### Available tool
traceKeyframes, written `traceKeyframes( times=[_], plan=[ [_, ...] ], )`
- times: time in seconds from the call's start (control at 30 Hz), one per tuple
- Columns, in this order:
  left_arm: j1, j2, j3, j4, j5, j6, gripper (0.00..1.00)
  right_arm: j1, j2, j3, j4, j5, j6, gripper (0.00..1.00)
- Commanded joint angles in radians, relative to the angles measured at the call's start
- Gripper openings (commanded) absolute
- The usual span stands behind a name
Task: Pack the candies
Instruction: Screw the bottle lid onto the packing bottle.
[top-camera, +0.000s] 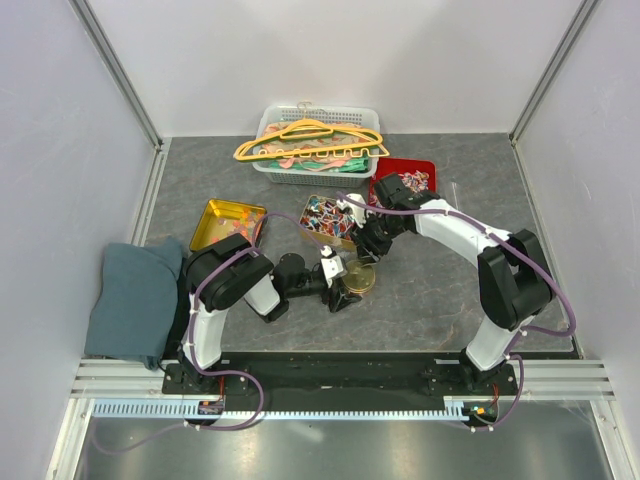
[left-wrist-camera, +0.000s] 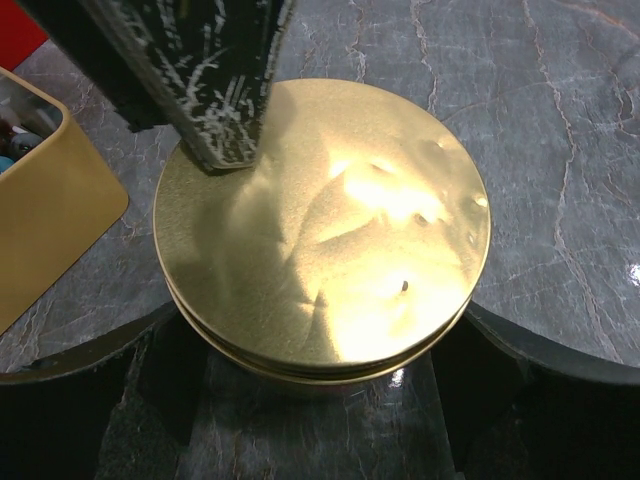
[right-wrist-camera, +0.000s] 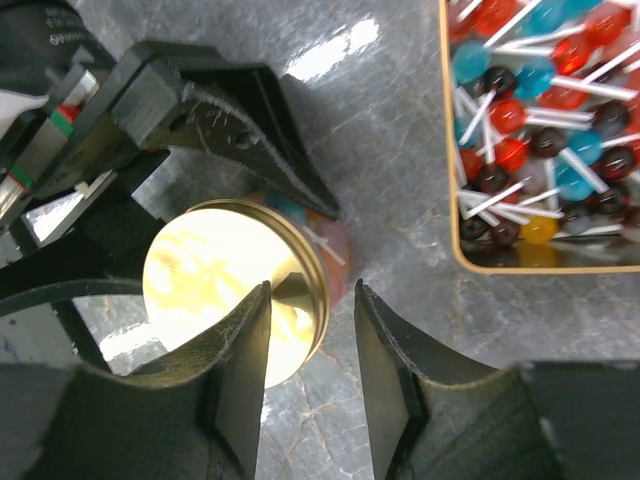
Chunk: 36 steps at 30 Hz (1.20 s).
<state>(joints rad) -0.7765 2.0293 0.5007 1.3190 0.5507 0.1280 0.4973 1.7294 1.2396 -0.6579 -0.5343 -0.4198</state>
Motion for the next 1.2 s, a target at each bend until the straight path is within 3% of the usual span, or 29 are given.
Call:
traceKeyframes(
  times=[0.0, 0.23, 0.4, 0.83, 1.17],
  plan=[
    [-0.007, -0.018, -0.007, 0.046, -0.028, 0.033, 0.82, -0.008, 0.007, -0.015, -0.034, -0.053, -0.030, 0.44],
    [-0.006, -0.020, -0.007, 0.048, -0.058, 0.041, 0.82, -0.011, -0.047, -0.052, -0.062, -0.049, -0.034, 0.32],
    [-0.004, -0.020, 0.001, 0.034, -0.078, 0.042, 0.82, -0.013, -0.099, -0.089, -0.078, -0.038, -0.031, 0.29],
    [-0.006, -0.021, 0.007, 0.022, -0.092, 0.045, 0.83, -0.009, -0.183, -0.149, -0.115, -0.010, -0.045, 0.25],
    [-0.004, -0.023, 0.009, 0.020, -0.087, 0.044, 0.83, -0.011, -0.134, 0.010, -0.120, 0.019, -0.050, 0.32]
  ],
)
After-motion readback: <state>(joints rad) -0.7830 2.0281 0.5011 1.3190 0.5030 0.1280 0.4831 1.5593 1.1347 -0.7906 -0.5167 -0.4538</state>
